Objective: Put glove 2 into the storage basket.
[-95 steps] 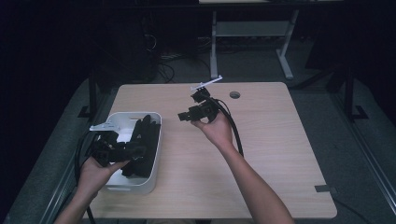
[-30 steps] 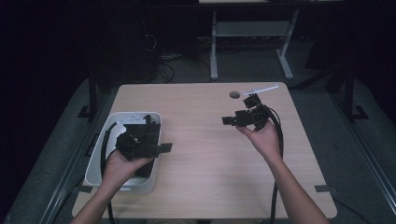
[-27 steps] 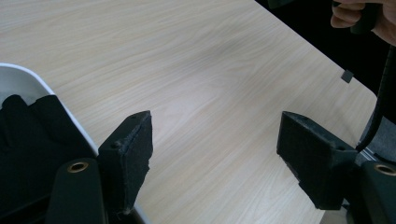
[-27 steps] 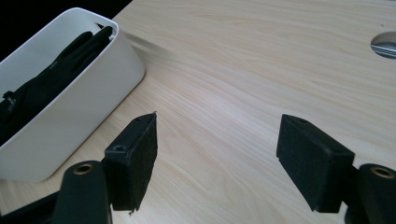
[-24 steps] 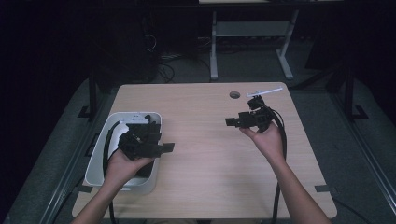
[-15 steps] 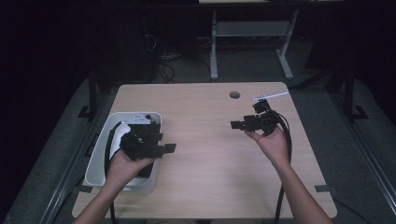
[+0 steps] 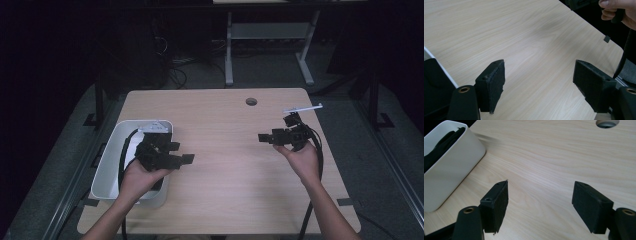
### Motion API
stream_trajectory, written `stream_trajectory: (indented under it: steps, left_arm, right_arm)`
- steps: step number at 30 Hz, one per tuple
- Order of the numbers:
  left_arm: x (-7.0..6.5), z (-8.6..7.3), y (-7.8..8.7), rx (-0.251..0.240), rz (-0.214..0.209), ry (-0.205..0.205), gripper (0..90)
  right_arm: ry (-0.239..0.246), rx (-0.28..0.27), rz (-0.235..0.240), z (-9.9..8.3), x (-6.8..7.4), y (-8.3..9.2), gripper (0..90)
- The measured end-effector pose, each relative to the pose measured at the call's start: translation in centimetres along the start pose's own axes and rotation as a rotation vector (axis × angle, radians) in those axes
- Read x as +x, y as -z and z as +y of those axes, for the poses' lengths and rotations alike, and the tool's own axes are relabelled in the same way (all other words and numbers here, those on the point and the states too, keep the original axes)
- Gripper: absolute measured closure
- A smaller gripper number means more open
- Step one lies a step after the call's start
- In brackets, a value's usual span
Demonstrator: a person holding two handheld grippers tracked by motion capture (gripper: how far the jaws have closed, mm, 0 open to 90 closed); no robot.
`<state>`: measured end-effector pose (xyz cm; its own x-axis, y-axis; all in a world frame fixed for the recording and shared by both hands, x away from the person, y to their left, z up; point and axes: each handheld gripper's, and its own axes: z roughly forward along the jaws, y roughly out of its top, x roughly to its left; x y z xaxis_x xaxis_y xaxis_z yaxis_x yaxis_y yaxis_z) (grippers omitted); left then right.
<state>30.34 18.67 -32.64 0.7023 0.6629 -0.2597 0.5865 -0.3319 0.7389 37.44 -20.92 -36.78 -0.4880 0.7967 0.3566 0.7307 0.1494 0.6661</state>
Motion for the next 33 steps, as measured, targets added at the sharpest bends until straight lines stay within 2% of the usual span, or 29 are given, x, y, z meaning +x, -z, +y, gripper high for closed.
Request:
stream_trajectory:
  steps: [5, 8, 10, 19, 20, 33]
  left_arm:
    - [-0.3, 0.2, -0.4, 0.003, -0.007, -0.007, 25.3]
    - [-0.4, 0.3, -0.6, -0.004, 0.007, -0.021, 25.3]
    - [-0.6, 0.3, -0.8, -0.005, 0.001, -0.014, 25.3]
    - [-1.1, 0.5, -1.6, 0.003, -0.016, -0.028, 25.0]
    - [-1.2, 0.5, -1.6, 0.003, -0.016, -0.028, 25.0]
    - [-1.9, 0.7, -2.5, 0.012, -0.034, -0.034, 24.8]
  right_arm:
    - [-0.009, 0.000, -0.006, -0.7, -0.6, 0.3, 28.9]
    - [-0.016, -0.003, -0.003, -1.0, -1.0, 0.4, 28.9]
    - [-0.020, -0.002, -0.002, -1.3, -1.1, 0.5, 28.9]
    - [-0.040, 0.004, -0.005, -2.1, -1.8, 0.6, 28.8]
    - [-0.029, 0.001, -0.006, -2.3, -1.9, 0.6, 28.8]
    - [-0.059, -0.005, -0.020, -4.1, -3.2, 1.8, 28.9]
